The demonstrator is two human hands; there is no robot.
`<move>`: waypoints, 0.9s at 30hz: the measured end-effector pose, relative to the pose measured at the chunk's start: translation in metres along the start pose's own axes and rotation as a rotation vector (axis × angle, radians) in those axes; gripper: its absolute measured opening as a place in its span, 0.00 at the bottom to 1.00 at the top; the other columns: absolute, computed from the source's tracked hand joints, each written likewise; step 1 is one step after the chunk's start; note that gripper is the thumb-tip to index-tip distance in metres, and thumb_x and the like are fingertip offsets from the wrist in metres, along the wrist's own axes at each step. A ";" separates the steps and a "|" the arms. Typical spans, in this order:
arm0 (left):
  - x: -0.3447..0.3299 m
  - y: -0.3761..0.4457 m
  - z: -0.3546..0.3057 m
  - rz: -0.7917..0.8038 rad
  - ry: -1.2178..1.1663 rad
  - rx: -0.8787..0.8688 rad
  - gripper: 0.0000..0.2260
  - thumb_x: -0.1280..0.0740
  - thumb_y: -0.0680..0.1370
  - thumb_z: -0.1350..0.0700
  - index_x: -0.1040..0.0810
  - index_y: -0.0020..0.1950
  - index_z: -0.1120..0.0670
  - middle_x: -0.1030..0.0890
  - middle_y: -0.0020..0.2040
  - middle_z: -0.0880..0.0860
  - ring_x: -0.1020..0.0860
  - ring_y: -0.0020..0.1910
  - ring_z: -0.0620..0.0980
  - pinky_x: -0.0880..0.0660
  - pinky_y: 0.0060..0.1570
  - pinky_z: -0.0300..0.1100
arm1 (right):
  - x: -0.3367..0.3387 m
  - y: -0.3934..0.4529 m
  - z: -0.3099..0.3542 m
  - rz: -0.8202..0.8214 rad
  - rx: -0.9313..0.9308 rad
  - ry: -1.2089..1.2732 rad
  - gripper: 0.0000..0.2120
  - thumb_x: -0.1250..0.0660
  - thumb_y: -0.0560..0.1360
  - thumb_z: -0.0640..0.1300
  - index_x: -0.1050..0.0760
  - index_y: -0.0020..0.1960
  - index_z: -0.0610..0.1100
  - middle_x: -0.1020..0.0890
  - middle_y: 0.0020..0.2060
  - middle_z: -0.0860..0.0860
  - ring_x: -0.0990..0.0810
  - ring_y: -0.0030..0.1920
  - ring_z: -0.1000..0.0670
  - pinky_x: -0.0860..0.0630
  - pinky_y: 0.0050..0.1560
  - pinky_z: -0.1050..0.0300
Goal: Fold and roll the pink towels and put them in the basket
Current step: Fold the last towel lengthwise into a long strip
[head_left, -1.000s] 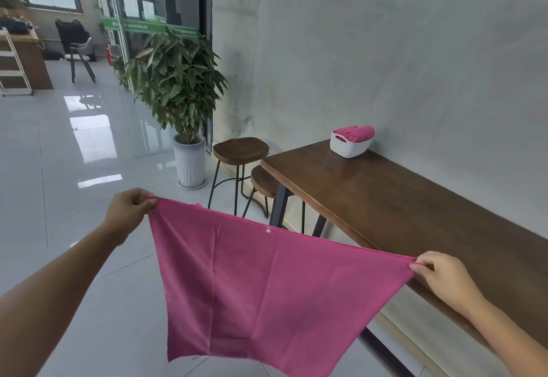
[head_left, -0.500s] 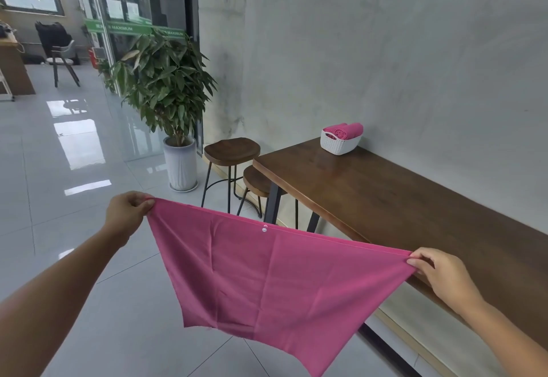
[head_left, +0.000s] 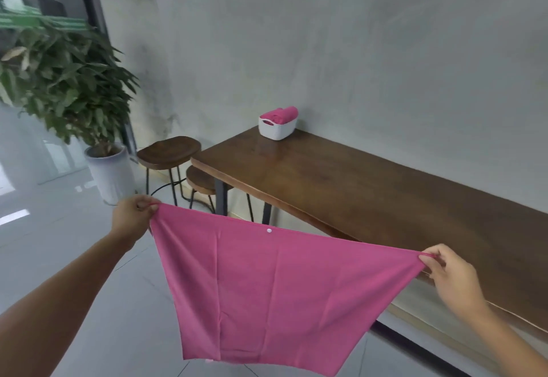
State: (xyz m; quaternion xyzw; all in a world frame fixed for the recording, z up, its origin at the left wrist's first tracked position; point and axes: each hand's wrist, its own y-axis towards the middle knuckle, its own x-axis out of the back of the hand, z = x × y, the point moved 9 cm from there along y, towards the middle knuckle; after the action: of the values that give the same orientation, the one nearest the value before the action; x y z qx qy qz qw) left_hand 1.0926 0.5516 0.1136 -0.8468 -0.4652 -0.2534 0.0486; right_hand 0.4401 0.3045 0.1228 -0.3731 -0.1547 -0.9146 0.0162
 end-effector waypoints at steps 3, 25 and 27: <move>-0.050 0.000 -0.022 0.092 0.027 -0.038 0.06 0.32 0.78 0.66 0.17 0.49 0.59 0.19 0.44 0.56 0.23 0.44 0.56 0.30 0.47 0.44 | 0.034 -0.019 -0.029 -0.105 -0.074 0.060 0.11 0.33 0.79 0.37 0.23 0.42 0.50 0.17 0.37 0.58 0.19 0.37 0.55 0.23 0.41 0.58; -0.353 0.000 -0.177 0.248 -0.163 0.051 0.07 0.34 0.79 0.66 0.18 0.50 0.58 0.19 0.45 0.51 0.21 0.41 0.46 0.27 0.40 0.35 | 0.160 0.031 -0.226 -0.753 -0.567 0.227 0.05 0.37 0.80 0.50 0.24 0.49 0.51 0.18 0.42 0.44 0.18 0.32 0.59 0.26 0.38 0.67; -0.378 0.003 -0.185 0.215 -0.110 0.051 0.07 0.35 0.79 0.65 0.18 0.50 0.57 0.18 0.45 0.52 0.19 0.45 0.52 0.24 0.47 0.42 | 0.162 0.046 -0.254 -0.767 -0.655 0.203 0.11 0.38 0.77 0.54 0.23 0.48 0.46 0.17 0.44 0.39 0.17 0.43 0.44 0.23 0.49 0.50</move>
State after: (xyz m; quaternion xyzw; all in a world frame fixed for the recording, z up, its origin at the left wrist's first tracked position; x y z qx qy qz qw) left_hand 0.8578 0.2029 0.0956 -0.9028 -0.3801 -0.1878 0.0715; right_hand 0.1584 0.1999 0.0754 -0.1845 0.0164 -0.8868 -0.4235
